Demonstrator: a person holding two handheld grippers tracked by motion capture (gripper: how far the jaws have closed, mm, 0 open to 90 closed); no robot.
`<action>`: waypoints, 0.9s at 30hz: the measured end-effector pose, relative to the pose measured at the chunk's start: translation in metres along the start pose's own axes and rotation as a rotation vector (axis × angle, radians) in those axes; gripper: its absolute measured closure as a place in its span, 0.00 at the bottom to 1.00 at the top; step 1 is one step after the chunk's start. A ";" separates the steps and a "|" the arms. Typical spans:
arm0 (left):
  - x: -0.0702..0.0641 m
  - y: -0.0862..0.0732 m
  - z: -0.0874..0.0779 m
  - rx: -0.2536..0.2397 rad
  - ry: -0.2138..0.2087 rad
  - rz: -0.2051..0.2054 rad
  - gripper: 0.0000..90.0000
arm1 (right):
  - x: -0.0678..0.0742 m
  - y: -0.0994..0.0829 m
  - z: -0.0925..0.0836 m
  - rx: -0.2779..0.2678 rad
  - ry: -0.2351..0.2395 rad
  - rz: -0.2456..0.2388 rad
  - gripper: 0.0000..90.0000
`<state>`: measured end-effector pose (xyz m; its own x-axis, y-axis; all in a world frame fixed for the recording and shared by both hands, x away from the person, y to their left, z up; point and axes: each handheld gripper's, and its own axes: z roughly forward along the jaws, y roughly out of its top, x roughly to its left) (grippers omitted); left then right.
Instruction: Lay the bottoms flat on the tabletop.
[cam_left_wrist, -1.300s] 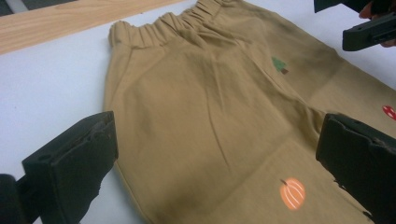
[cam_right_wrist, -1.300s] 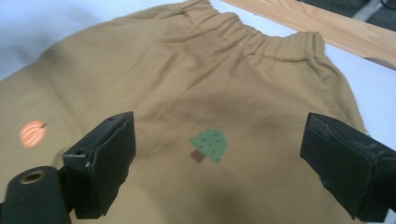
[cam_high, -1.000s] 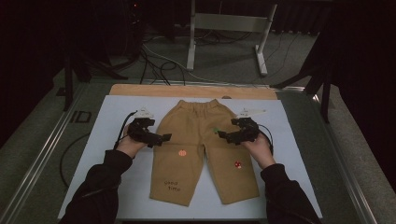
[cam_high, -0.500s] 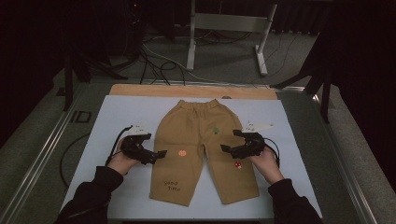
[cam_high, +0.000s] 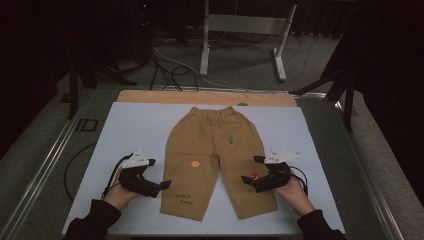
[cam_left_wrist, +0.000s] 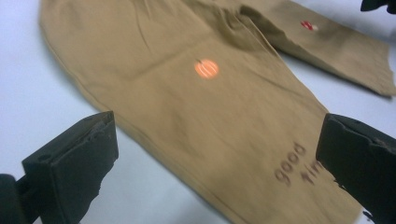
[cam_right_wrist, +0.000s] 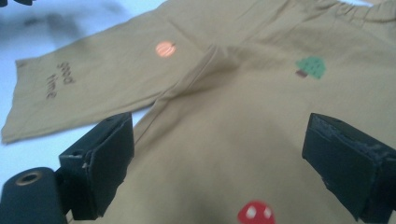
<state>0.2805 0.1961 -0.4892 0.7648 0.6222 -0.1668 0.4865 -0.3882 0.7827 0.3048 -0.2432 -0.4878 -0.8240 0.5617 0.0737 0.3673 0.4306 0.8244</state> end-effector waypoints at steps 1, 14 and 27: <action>-0.002 -0.003 0.000 0.013 0.003 0.012 0.00 | 0.002 -0.003 -0.002 -0.006 -0.001 -0.007 0.10; -0.014 -0.038 -0.024 0.048 0.029 0.029 0.00 | 0.020 -0.034 -0.029 0.001 -0.018 -0.006 0.10; -0.015 -0.051 -0.044 0.043 0.051 0.042 0.00 | 0.019 -0.062 -0.051 0.002 -0.061 -0.007 0.11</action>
<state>0.2256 0.2367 -0.5007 0.7632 0.6379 -0.1030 0.4728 -0.4427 0.7619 0.2442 -0.2950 -0.5093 -0.7990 0.6004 0.0335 0.3625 0.4364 0.8235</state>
